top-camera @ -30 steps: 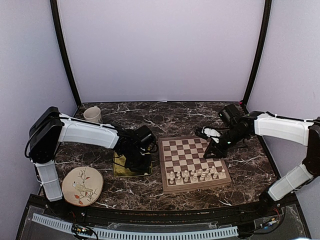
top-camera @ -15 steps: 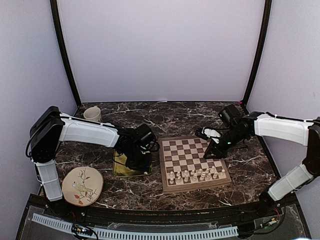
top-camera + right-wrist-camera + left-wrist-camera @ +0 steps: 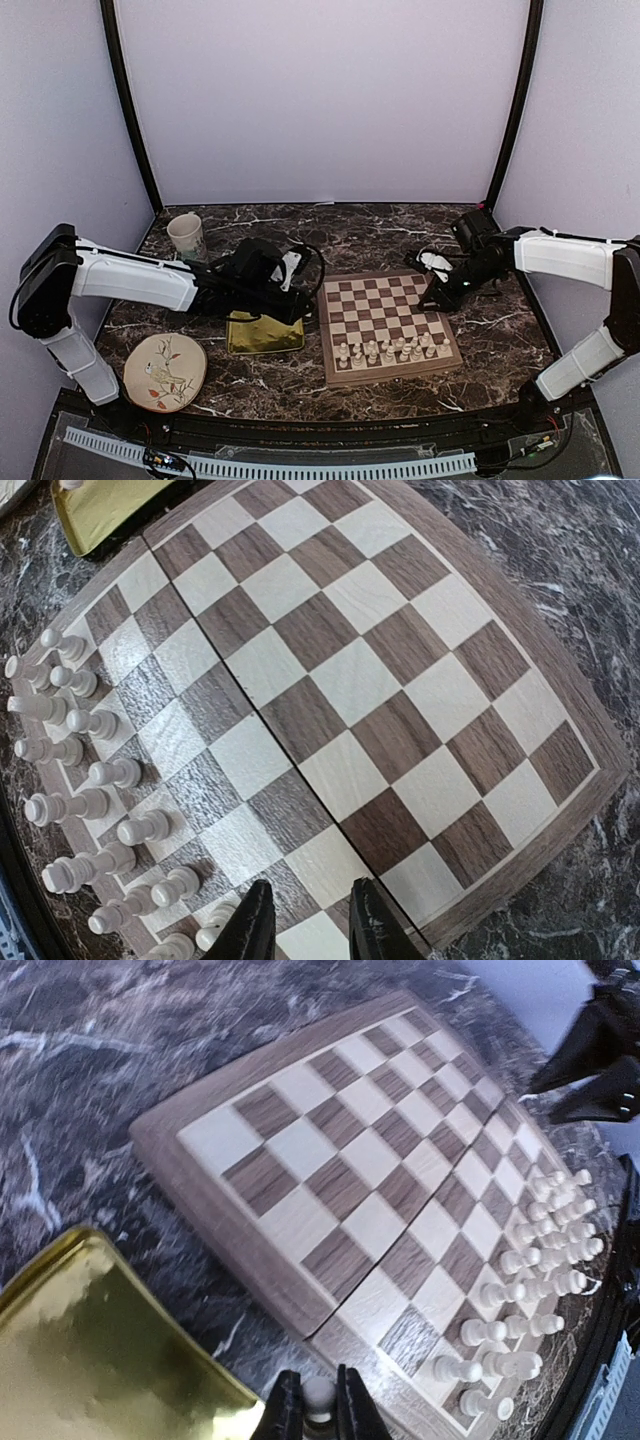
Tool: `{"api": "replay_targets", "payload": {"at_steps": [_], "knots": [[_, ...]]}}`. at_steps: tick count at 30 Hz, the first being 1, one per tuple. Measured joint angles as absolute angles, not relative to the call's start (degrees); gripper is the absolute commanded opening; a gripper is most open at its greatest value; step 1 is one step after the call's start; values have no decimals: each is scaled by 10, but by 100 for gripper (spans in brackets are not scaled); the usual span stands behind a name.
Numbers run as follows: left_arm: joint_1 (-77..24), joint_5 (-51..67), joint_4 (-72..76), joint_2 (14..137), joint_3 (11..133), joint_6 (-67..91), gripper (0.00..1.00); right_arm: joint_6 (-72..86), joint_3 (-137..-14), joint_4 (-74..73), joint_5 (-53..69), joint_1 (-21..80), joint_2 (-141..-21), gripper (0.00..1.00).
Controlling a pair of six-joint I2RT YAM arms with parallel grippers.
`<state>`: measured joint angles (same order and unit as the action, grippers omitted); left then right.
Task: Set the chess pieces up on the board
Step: Place the pawn on the chessboard.
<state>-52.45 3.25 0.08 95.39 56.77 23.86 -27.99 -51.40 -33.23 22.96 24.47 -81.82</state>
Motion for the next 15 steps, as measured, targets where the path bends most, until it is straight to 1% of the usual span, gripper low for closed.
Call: {"api": "replay_targets", "payload": {"at_steps": [4, 6, 11, 15], "knots": [[-528, 66, 197, 935, 463, 173, 6, -280, -507, -321, 228, 217, -818, 26], [-528, 83, 269, 944, 435, 139, 6, -281, -503, -314, 227, 205, -816, 26], [-529, 131, 408, 996, 425, 81, 6, -282, -499, -307, 227, 173, -810, 26], [-529, 162, 504, 1045, 411, 66, 6, -284, -498, -303, 229, 149, -810, 26]]}}
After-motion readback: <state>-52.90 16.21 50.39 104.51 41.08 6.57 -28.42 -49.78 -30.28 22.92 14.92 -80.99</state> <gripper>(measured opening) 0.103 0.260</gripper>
